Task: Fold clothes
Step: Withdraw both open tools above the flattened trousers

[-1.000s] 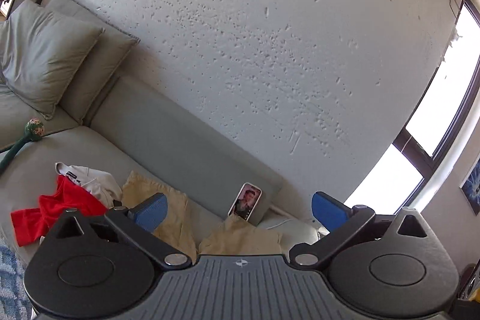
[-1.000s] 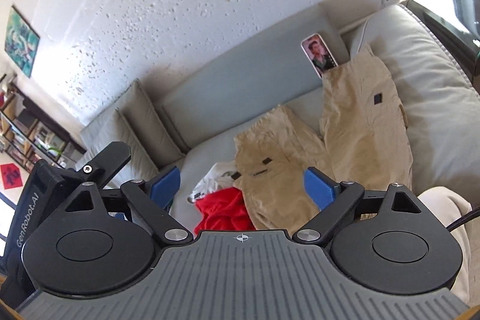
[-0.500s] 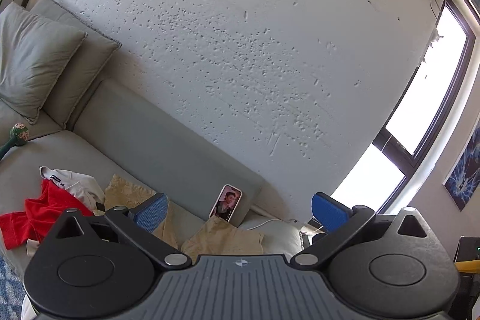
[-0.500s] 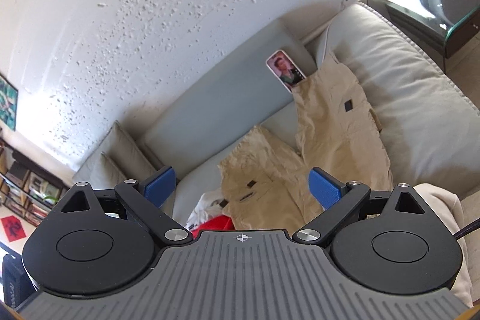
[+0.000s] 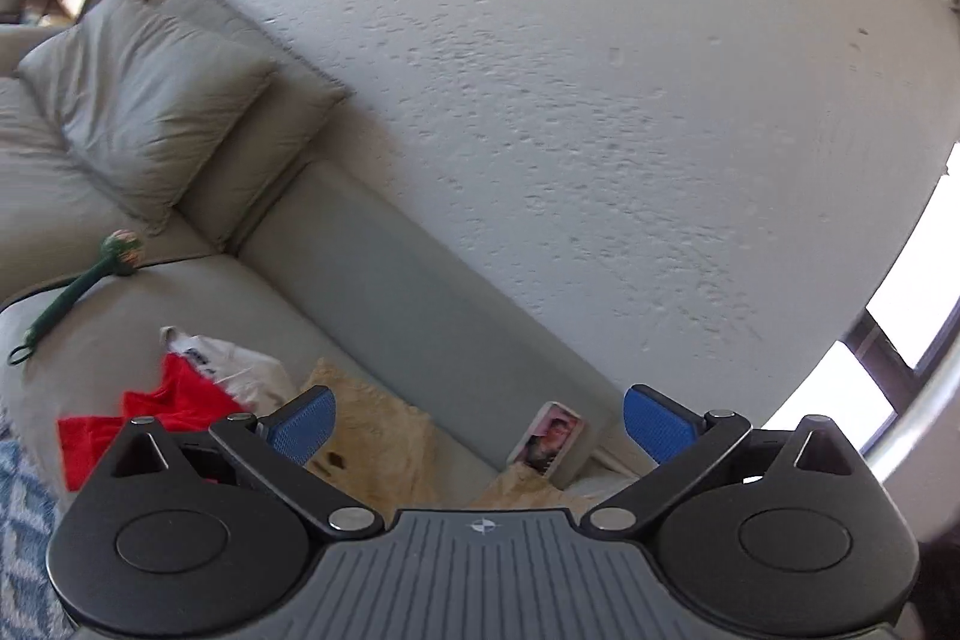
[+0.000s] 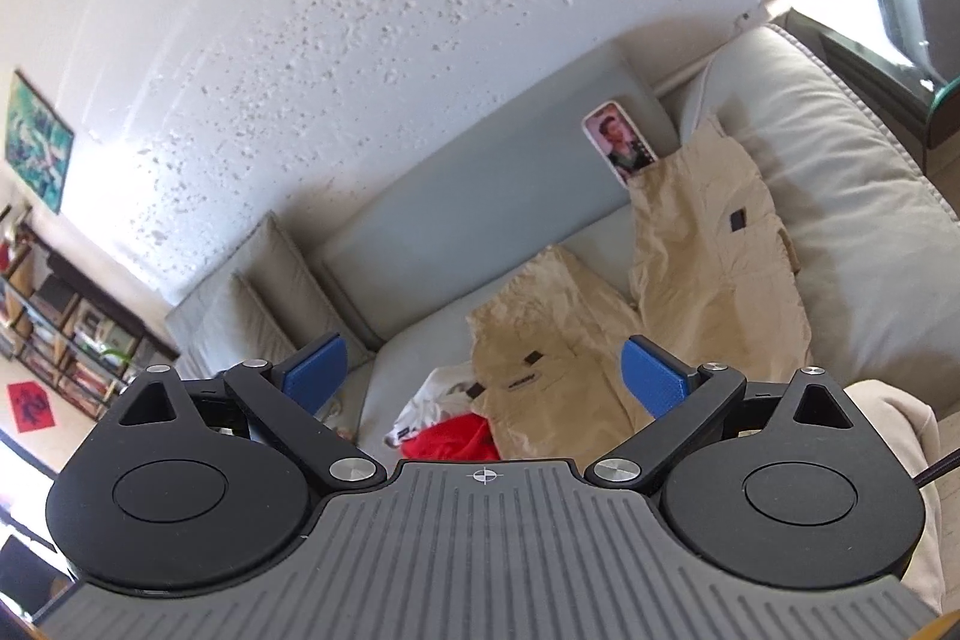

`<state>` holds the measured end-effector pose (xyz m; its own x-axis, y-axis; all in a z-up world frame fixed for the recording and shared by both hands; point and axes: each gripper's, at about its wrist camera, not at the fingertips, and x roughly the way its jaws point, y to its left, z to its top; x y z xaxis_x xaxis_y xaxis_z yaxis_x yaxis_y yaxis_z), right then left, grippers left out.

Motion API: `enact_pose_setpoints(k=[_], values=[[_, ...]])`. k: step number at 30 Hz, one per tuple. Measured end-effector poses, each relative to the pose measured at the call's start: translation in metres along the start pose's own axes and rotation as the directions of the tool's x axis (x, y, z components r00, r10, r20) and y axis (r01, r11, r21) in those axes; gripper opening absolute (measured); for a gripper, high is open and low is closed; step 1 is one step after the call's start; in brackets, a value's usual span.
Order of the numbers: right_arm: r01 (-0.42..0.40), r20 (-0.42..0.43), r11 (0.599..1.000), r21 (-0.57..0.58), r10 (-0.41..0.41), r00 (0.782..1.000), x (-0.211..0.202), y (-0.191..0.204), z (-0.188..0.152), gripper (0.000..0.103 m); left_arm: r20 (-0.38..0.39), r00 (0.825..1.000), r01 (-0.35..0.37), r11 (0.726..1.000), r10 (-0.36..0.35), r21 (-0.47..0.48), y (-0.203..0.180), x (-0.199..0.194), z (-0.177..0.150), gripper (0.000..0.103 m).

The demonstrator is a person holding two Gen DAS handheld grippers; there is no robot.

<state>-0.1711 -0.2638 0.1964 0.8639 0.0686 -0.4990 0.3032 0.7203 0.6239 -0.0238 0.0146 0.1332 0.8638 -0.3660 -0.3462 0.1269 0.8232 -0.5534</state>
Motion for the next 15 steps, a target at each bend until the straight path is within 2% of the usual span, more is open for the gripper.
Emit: enact_pose_setpoints(k=[1, 3, 7, 10, 15], values=[[-0.023, -0.002, 1.0, -0.015, 0.023, 1.0, -0.003, 0.003, -0.002, 0.099, -0.002, 0.999, -0.042, 0.999, 0.042, -0.009, 0.006, 0.006, 0.001, 0.102], [-0.042, 0.001, 0.998, -0.04, 0.042, 0.999, -0.007, 0.006, -0.003, 0.099, -0.024, 0.997, -0.075, 0.997, 0.074, -0.017, 0.014, 0.014, 0.0, 0.102], [-0.009, -0.011, 1.0, -0.023, 0.009, 1.0, -0.007, 0.003, 0.003, 0.1, -0.085, 0.994, -0.073, 0.997, 0.071, -0.016, 0.015, 0.025, -0.008, 0.102], [-0.022, 0.0, 0.999, -0.042, 0.022, 1.0, -0.01, 0.003, 0.004, 0.1, -0.121, 0.991, -0.065, 0.998, 0.065, 0.003, 0.009, 0.033, -0.015, 0.102], [-0.023, 0.018, 0.996, -0.083, 0.025, 1.0, -0.012, 0.004, 0.006, 0.101, -0.14, 0.988, -0.055, 0.998, 0.058, 0.024, 0.001, 0.038, -0.021, 0.102]])
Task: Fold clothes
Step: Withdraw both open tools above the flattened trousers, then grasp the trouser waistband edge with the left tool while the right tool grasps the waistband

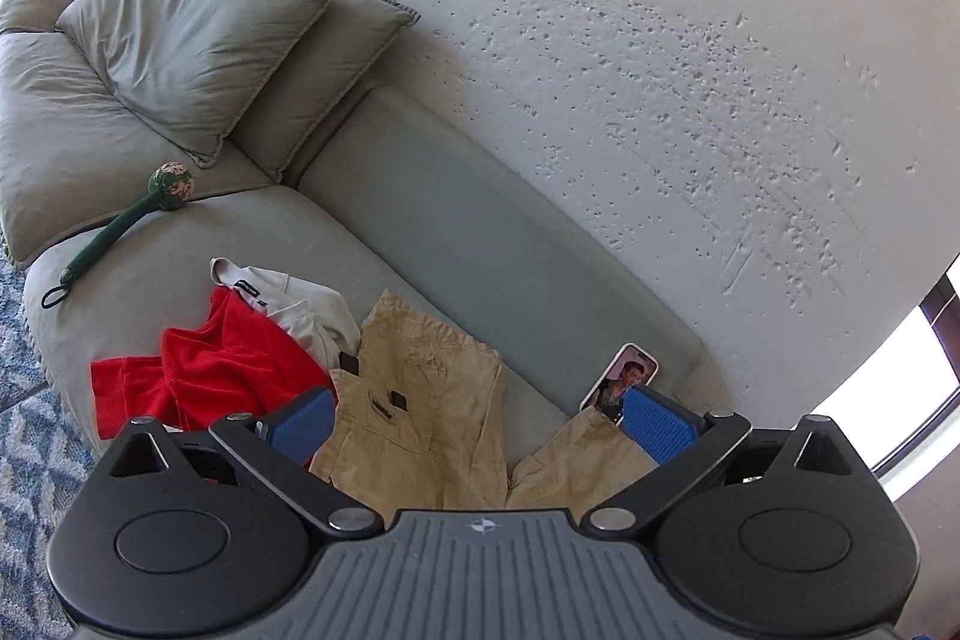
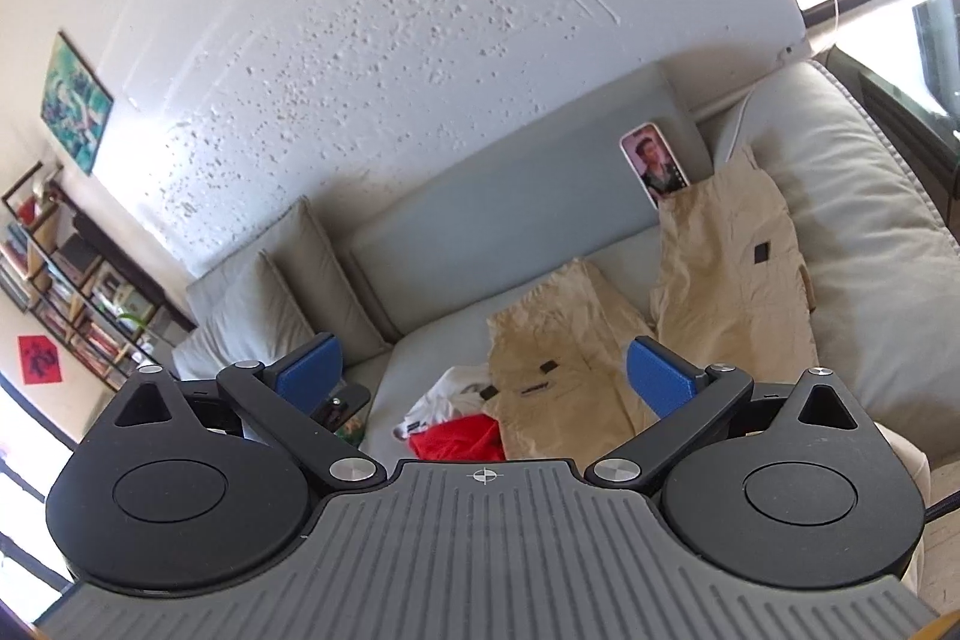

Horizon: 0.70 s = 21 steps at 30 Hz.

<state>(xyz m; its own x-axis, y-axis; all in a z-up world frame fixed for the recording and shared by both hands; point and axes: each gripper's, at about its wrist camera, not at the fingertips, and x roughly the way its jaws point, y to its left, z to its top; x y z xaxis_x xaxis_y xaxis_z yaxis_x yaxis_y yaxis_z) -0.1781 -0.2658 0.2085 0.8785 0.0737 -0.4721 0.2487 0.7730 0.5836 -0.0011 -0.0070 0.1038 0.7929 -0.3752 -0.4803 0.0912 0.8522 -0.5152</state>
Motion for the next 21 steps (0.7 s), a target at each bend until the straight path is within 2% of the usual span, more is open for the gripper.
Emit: enact_pose_setpoints(k=[4, 8, 10, 12, 15, 17, 19, 20, 21], values=[[-0.005, 0.011, 1.0, 0.008, 0.005, 1.0, -0.001, -0.007, 0.001, 0.101, -0.013, 1.0, 0.008, 0.999, -0.007, 0.031, -0.004, 0.009, -0.007, 0.102], [0.057, 0.089, 0.997, -0.05, -0.052, 0.995, 0.007, -0.033, 0.004, 0.103, -0.081, 0.994, 0.085, 0.99, -0.077, 0.111, -0.008, 0.038, -0.03, 0.102], [0.117, 0.098, 0.99, -0.077, -0.11, 0.989, 0.018, -0.06, 0.012, 0.103, -0.16, 0.981, 0.131, 0.98, -0.107, 0.151, -0.013, 0.06, -0.048, 0.102], [0.203, 0.072, 0.977, -0.067, -0.198, 0.977, 0.029, -0.091, 0.021, 0.103, -0.275, 0.952, 0.191, 0.964, -0.137, 0.182, -0.02, 0.082, -0.069, 0.102], [0.37, 0.035, 0.927, -0.058, -0.369, 0.929, 0.042, -0.145, 0.026, 0.101, -0.411, 0.892, 0.296, 0.93, -0.188, 0.216, -0.033, 0.111, -0.106, 0.102], [0.47, 0.029, 0.88, -0.067, -0.469, 0.883, 0.047, -0.18, 0.023, 0.101, -0.479, 0.859, 0.344, 0.898, -0.183, 0.275, -0.045, 0.13, -0.134, 0.102], [0.552, 0.005, 0.83, -0.084, -0.553, 0.833, 0.06, -0.21, 0.014, 0.101, -0.519, 0.842, 0.363, 0.868, -0.149, 0.34, -0.057, 0.151, -0.163, 0.102], [0.576, -0.019, 0.812, -0.094, -0.58, 0.815, 0.071, -0.227, 0.009, 0.101, -0.53, 0.837, 0.374, 0.853, -0.14, 0.365, -0.063, 0.161, -0.175, 0.101], [0.584, -0.051, 0.806, -0.095, -0.59, 0.806, 0.084, -0.243, 0.005, 0.101, -0.538, 0.832, 0.385, 0.838, -0.133, 0.388, -0.068, 0.171, -0.187, 0.099]])
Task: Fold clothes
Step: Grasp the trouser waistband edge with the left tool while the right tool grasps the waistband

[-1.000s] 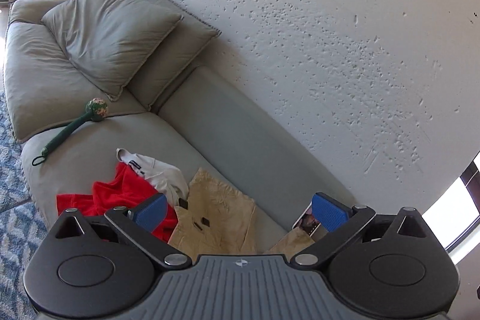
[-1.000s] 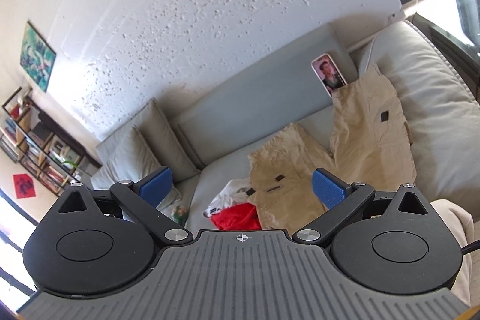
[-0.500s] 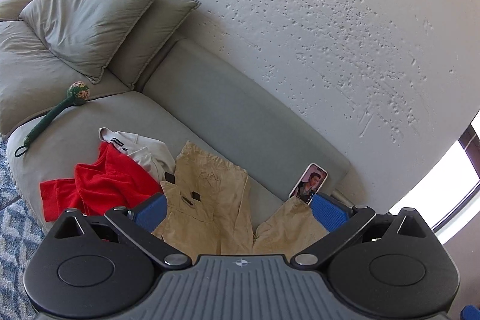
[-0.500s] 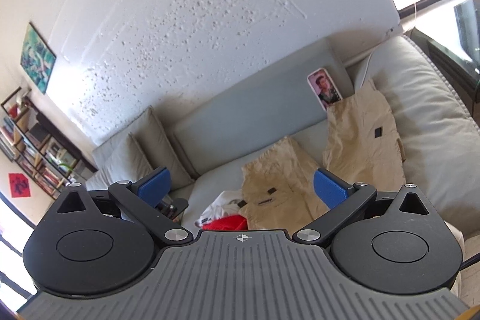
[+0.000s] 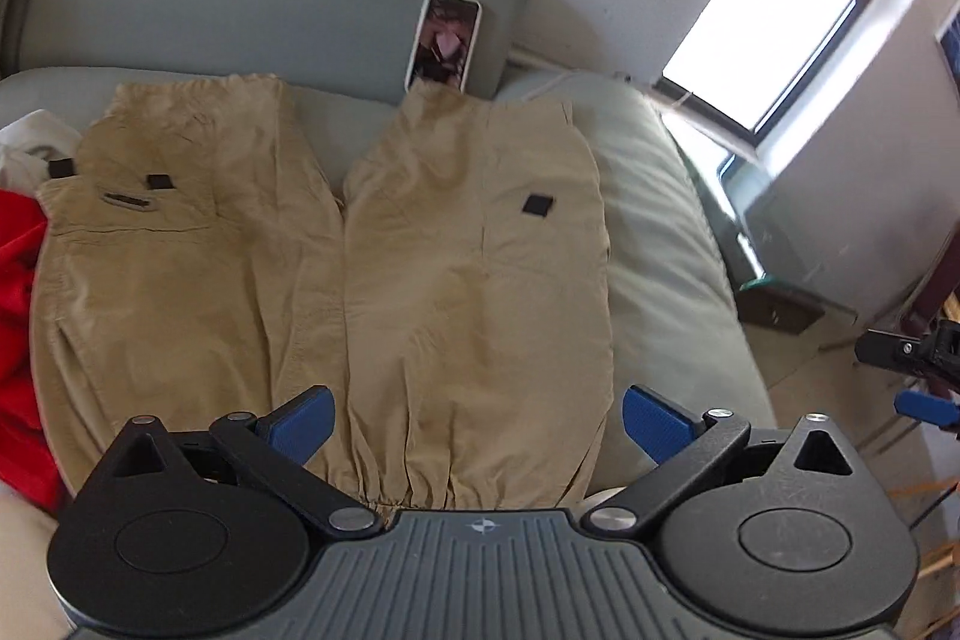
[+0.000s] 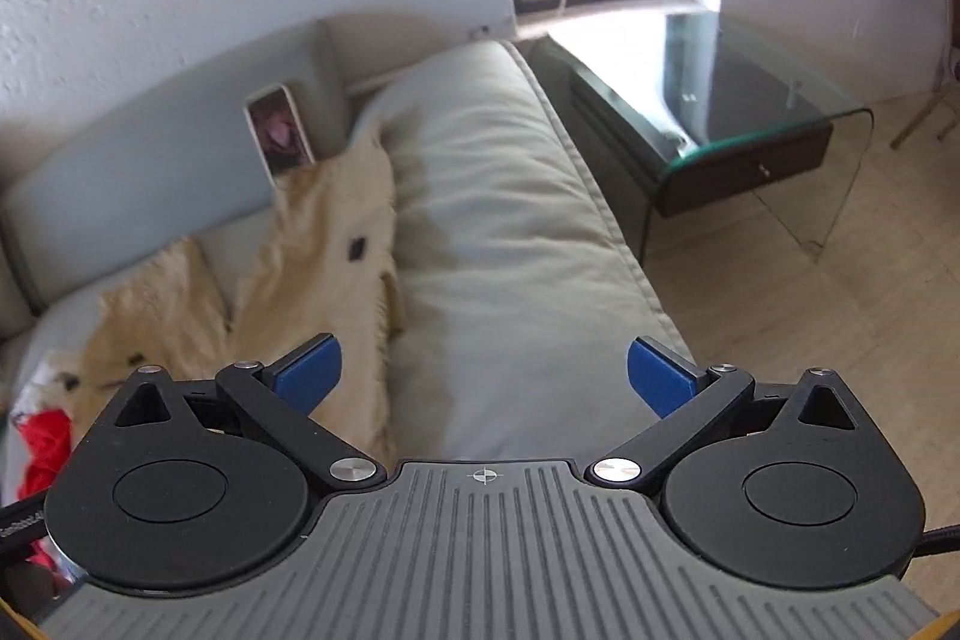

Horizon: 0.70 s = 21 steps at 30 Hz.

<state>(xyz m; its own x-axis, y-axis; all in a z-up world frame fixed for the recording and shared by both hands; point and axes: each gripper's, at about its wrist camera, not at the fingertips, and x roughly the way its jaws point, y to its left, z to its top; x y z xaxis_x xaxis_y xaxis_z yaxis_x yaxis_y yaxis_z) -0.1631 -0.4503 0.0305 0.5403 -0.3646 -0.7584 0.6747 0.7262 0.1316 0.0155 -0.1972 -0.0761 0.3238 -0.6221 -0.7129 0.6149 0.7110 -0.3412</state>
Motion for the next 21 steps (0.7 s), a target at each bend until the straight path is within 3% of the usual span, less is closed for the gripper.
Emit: enact_pose_setpoints(k=[1, 3, 8, 9, 10, 12, 13, 16, 18, 21], values=[[-0.007, -0.03, 1.0, 0.004, 0.007, 1.0, 0.02, -0.003, -0.003, 0.099, -0.011, 1.0, -0.001, 1.0, 0.001, 0.029, -0.005, 0.015, -0.002, 0.097], [-0.042, -0.061, 0.998, 0.037, 0.045, 0.997, 0.056, -0.01, -0.006, 0.089, -0.029, 0.999, 0.024, 0.997, -0.021, 0.075, -0.014, 0.033, -0.003, 0.082], [-0.177, -0.093, 0.982, 0.069, 0.183, 0.979, 0.112, -0.011, -0.005, 0.074, 0.002, 0.998, 0.064, 0.994, -0.065, 0.087, -0.035, 0.055, 0.001, 0.076], [-0.204, -0.118, 0.977, 0.067, 0.211, 0.97, 0.124, -0.012, -0.001, 0.071, -0.008, 0.998, 0.067, 0.991, -0.066, 0.116, -0.043, 0.063, 0.002, 0.069], [-0.225, -0.145, 0.971, 0.076, 0.234, 0.961, 0.134, -0.012, 0.003, 0.06, -0.02, 0.998, 0.069, 0.986, -0.067, 0.149, -0.052, 0.071, 0.002, 0.062], [-0.273, -0.163, 0.954, 0.122, 0.291, 0.943, 0.151, -0.013, 0.011, 0.041, -0.058, 0.996, 0.076, 0.978, -0.066, 0.194, -0.067, 0.09, 0.005, 0.038], [-0.295, -0.169, 0.945, 0.144, 0.317, 0.933, 0.158, -0.013, 0.016, 0.038, -0.062, 0.996, 0.081, 0.976, -0.07, 0.203, -0.072, 0.097, 0.006, 0.034], [-0.308, -0.135, 0.938, 0.159, 0.329, 0.934, 0.17, -0.015, 0.029, 0.04, -0.039, 0.998, 0.054, 0.97, -0.046, 0.239, -0.087, 0.115, 0.005, 0.039], [-0.308, -0.118, 0.939, 0.153, 0.326, 0.938, 0.176, -0.016, 0.038, 0.043, -0.006, 1.0, -0.016, 0.963, 0.018, 0.268, -0.098, 0.127, 0.005, 0.079], [-0.316, -0.122, 0.936, 0.155, 0.335, 0.934, 0.188, -0.016, 0.05, 0.049, -0.002, 1.0, -0.027, 0.941, 0.03, 0.338, -0.113, 0.146, 0.007, 0.073]])
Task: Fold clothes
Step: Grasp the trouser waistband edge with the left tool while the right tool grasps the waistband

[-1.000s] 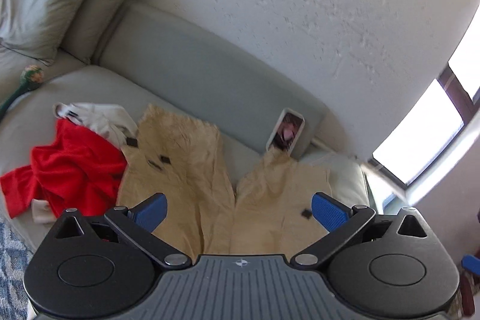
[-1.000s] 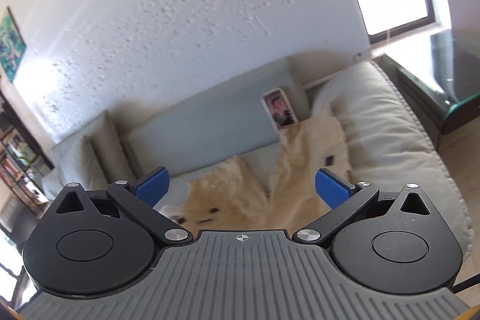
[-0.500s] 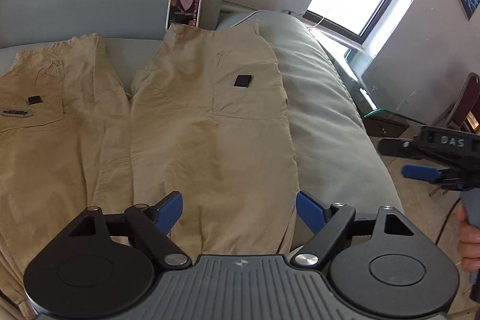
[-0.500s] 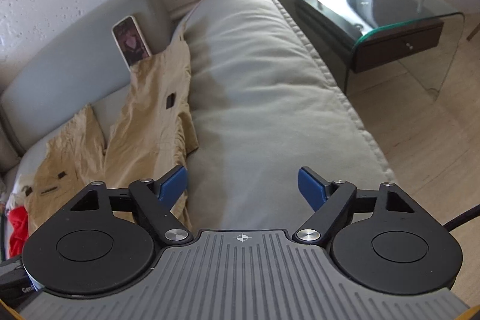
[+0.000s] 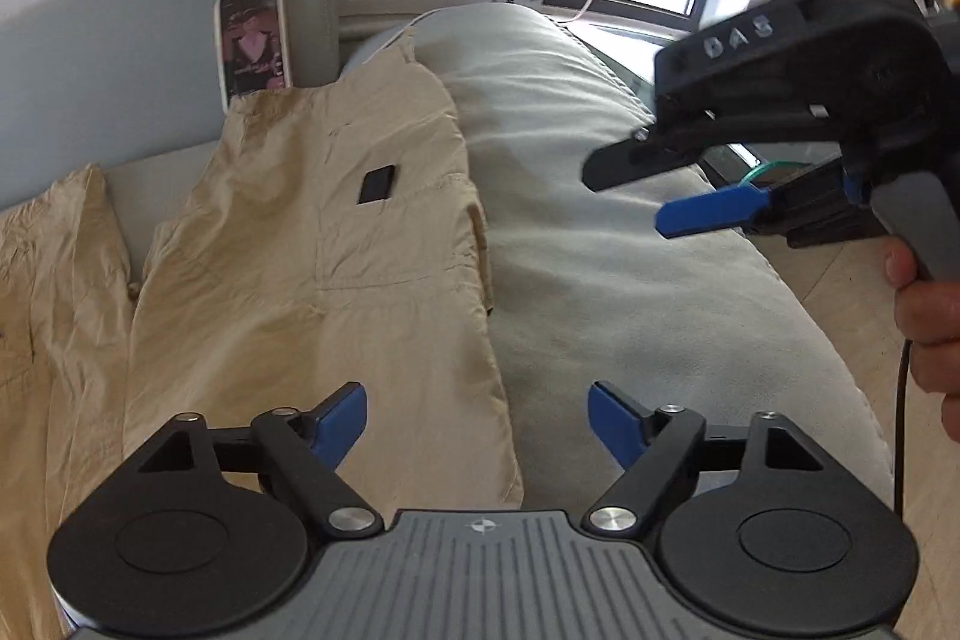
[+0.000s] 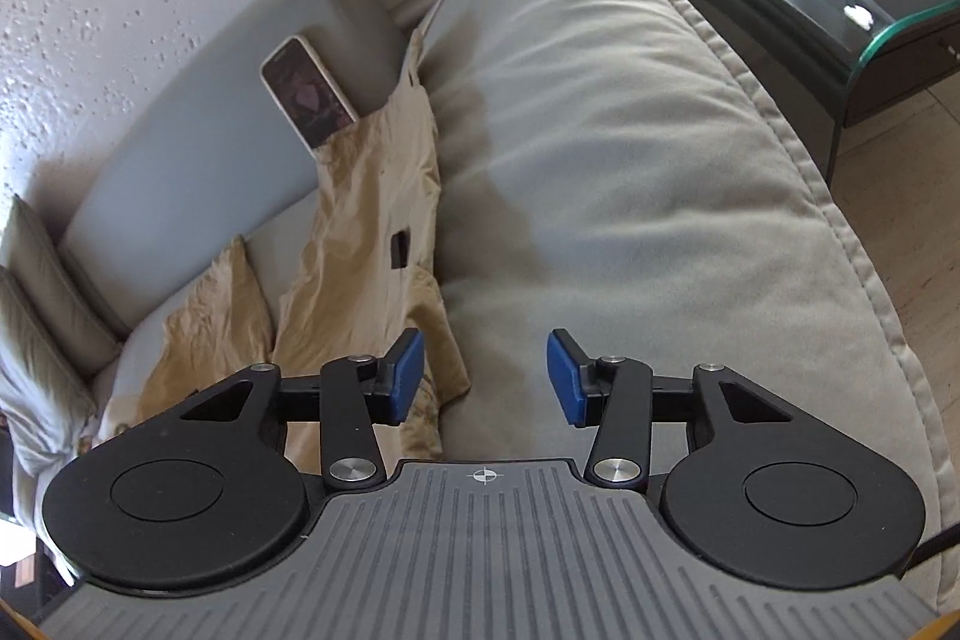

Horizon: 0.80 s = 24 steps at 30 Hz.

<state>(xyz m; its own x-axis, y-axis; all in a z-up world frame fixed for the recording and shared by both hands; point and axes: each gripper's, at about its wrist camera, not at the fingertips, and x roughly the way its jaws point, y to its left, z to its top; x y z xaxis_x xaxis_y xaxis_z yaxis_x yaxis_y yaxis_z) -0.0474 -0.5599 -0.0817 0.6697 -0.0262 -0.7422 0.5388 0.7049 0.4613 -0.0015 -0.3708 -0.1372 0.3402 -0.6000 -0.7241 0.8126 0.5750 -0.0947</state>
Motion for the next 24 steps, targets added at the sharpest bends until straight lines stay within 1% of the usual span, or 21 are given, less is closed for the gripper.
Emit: enact_pose_setpoints(k=[1, 2, 3, 4, 5, 6, 8, 11, 13, 16, 19, 21, 23, 24], values=[[-0.009, -0.004, 1.0, 0.006, 0.009, 1.0, 0.004, -0.001, 0.006, 0.049, -0.02, 1.0, -0.011, 1.0, 0.011, 0.019, -0.002, 0.007, 0.002, 0.069], [-0.016, -0.007, 1.0, 0.012, 0.016, 1.0, 0.009, -0.003, 0.011, 0.049, -0.043, 0.999, -0.027, 0.999, 0.028, 0.036, -0.004, 0.014, 0.004, 0.058], [-0.013, -0.005, 1.0, 0.019, 0.013, 1.0, 0.014, -0.004, 0.016, 0.051, -0.068, 0.997, -0.044, 0.998, 0.047, 0.04, -0.003, 0.02, 0.005, 0.042], [-0.011, -0.003, 1.0, 0.027, 0.011, 1.0, 0.02, -0.005, 0.02, 0.063, -0.095, 0.993, -0.062, 0.997, 0.066, 0.04, 0.0, 0.026, 0.005, 0.032], [-0.007, 0.003, 0.999, 0.032, 0.007, 1.0, 0.025, -0.006, 0.025, 0.07, -0.121, 0.99, -0.063, 0.998, 0.067, 0.03, 0.006, 0.029, 0.005, 0.011], [0.001, 0.024, 1.0, 0.026, -0.002, 1.0, 0.03, -0.006, 0.028, 0.078, -0.141, 0.988, -0.056, 0.998, 0.057, 0.009, 0.013, 0.03, 0.004, 0.003], [0.002, 0.059, 1.0, 0.009, -0.002, 0.998, 0.038, -0.003, 0.037, 0.079, -0.142, 0.99, -0.031, 0.999, 0.026, -0.03, 0.028, 0.024, 0.004, 0.003], [-0.058, 0.061, 0.998, 0.012, 0.057, 0.997, 0.057, 0.002, 0.056, 0.077, -0.134, 0.991, 0.001, 0.997, -0.012, -0.08, 0.046, 0.012, 0.007, 0.002], [-0.089, 0.046, 0.996, 0.012, 0.088, 0.995, 0.072, 0.009, 0.07, 0.066, -0.129, 0.991, 0.03, 0.993, -0.045, -0.115, 0.059, 0.006, 0.008, 0.002], [-0.1, 0.03, 0.995, -0.022, 0.101, 0.994, 0.1, 0.027, 0.094, 0.064, -0.134, 0.985, 0.083, 0.982, -0.107, -0.172, 0.081, 0.002, 0.009, 0.002], [-0.07, 0.025, 0.995, -0.068, 0.072, 0.997, 0.128, 0.043, 0.114, 0.064, -0.135, 0.976, 0.131, 0.959, -0.168, -0.252, 0.1, 0.005, 0.007, 0.002], [-0.042, 0.015, 0.995, -0.089, 0.044, 0.999, 0.149, 0.051, 0.126, 0.064, -0.136, 0.972, 0.149, 0.954, -0.189, -0.261, 0.102, 0.007, 0.005, 0.002], [-0.008, 0.011, 0.996, -0.085, 0.009, 1.0, 0.169, 0.052, 0.135, 0.064, -0.138, 0.968, 0.167, 0.952, -0.208, -0.258, 0.101, 0.009, 0.003, 0.002], [0.002, 0.01, 0.997, -0.079, -0.001, 1.0, 0.178, 0.051, 0.139, 0.057, -0.139, 0.966, 0.178, 0.952, -0.217, -0.25, 0.099, 0.011, 0.002, 0.002]])
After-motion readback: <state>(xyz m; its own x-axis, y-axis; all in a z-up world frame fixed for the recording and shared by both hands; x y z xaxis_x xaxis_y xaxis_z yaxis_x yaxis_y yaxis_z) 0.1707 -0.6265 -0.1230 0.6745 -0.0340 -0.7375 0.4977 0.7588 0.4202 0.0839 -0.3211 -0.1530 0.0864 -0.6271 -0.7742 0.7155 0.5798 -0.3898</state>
